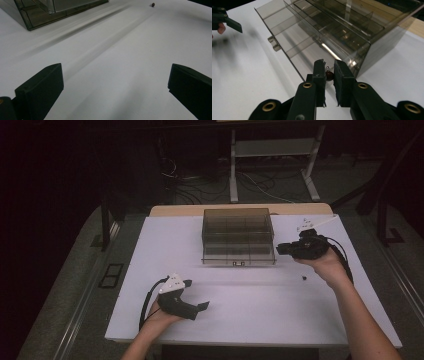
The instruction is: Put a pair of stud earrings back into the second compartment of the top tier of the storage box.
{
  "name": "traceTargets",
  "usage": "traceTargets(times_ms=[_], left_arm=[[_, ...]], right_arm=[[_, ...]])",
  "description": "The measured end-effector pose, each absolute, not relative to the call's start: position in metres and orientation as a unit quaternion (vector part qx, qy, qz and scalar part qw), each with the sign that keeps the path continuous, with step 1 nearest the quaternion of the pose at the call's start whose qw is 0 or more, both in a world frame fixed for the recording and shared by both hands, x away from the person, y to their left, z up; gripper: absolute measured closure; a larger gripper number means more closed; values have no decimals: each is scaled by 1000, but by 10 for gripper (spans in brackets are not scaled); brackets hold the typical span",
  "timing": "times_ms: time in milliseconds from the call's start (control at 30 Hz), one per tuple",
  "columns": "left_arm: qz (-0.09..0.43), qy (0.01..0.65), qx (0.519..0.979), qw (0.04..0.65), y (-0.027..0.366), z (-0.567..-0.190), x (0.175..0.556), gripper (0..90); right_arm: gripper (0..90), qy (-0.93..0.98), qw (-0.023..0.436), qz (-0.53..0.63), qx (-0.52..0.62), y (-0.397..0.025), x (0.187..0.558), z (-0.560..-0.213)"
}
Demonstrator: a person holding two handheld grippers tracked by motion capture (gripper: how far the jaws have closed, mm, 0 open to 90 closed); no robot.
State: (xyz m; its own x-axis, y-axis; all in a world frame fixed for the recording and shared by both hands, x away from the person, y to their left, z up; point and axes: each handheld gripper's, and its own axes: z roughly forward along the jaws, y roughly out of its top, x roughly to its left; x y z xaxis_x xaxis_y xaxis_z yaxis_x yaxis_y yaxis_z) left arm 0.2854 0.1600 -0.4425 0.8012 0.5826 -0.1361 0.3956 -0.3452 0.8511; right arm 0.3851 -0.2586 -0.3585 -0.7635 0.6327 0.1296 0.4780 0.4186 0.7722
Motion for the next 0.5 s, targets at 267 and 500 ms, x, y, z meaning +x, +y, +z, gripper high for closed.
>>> traceTargets(times_ms=[267,500], left_arm=[[97,299,815,488,160,-443,285,0],[97,300,813,489,160,-442,285,0]], right_arm=[[787,842,88,426,319,-242,392,-354],[787,846,86,426,309,-229,397,-353]])
